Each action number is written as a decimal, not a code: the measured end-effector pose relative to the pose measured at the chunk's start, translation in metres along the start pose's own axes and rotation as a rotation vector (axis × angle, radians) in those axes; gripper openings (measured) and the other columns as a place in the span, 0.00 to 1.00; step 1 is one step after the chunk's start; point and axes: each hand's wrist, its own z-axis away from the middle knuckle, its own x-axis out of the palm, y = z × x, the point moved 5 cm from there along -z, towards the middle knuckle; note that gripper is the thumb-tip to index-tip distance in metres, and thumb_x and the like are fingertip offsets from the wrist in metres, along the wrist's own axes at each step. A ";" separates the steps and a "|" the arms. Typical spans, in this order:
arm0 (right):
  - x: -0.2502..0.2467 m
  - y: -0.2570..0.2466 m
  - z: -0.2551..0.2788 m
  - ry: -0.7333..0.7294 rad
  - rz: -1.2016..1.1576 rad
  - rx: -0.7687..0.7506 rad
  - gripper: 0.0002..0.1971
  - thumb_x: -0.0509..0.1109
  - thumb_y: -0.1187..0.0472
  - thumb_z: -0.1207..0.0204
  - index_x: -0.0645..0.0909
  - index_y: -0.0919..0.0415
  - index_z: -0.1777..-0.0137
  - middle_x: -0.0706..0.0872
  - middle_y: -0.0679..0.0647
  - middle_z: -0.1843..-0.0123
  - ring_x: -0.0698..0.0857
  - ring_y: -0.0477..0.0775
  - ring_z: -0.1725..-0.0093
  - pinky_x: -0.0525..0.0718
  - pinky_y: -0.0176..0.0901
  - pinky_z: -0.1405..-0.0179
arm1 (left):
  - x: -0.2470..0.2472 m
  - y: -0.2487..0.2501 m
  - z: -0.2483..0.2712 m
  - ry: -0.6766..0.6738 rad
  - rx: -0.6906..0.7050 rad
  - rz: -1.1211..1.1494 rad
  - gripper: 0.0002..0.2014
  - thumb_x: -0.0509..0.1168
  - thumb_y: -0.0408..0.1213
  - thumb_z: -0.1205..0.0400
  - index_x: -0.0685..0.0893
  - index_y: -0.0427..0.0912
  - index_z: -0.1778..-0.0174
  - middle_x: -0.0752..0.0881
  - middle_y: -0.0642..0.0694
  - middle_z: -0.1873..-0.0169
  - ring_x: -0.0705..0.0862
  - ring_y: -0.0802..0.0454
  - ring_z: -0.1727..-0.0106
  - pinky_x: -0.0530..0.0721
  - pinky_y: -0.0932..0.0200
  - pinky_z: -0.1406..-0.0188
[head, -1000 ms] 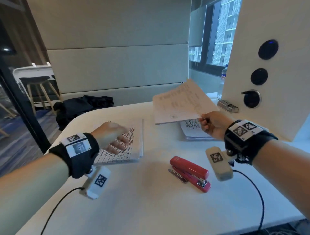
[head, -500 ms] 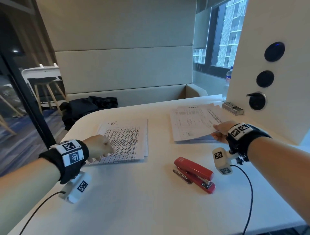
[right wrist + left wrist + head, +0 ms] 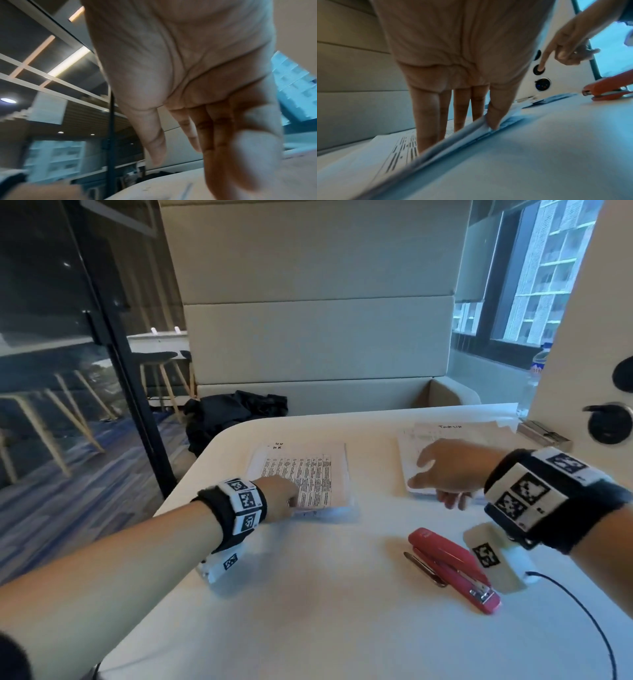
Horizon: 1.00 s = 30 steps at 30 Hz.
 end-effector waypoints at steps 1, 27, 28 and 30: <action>0.008 -0.017 0.003 -0.034 0.028 -0.060 0.26 0.68 0.49 0.20 0.74 0.65 0.28 0.89 0.60 0.52 0.90 0.60 0.56 0.90 0.47 0.57 | -0.002 0.003 0.001 0.017 0.007 -0.013 0.12 0.59 0.38 0.15 0.83 0.41 0.40 0.84 0.44 0.41 0.82 0.48 0.49 0.77 0.60 0.55; 0.104 -0.089 0.020 -0.447 0.417 -0.339 0.19 0.69 0.58 0.24 0.82 0.50 0.32 0.84 0.41 0.34 0.86 0.46 0.53 0.85 0.42 0.44 | 0.014 -0.071 -0.019 -0.132 -0.261 0.271 0.18 0.71 0.43 0.21 0.83 0.29 0.47 0.85 0.31 0.53 0.85 0.39 0.52 0.82 0.50 0.54; 0.105 -0.089 0.019 -0.434 0.425 -0.336 0.19 0.69 0.57 0.25 0.83 0.51 0.33 0.85 0.42 0.34 0.87 0.46 0.49 0.84 0.45 0.41 | 0.016 -0.077 -0.022 -0.135 -0.280 0.248 0.20 0.72 0.43 0.22 0.81 0.31 0.42 0.84 0.33 0.50 0.84 0.39 0.47 0.81 0.49 0.50; 0.105 -0.089 0.015 -0.401 0.447 -0.336 0.20 0.70 0.55 0.28 0.84 0.51 0.35 0.86 0.44 0.36 0.86 0.47 0.41 0.81 0.50 0.37 | 0.018 -0.086 -0.028 -0.125 -0.303 0.242 0.23 0.74 0.45 0.24 0.78 0.37 0.39 0.81 0.40 0.47 0.80 0.43 0.47 0.79 0.52 0.49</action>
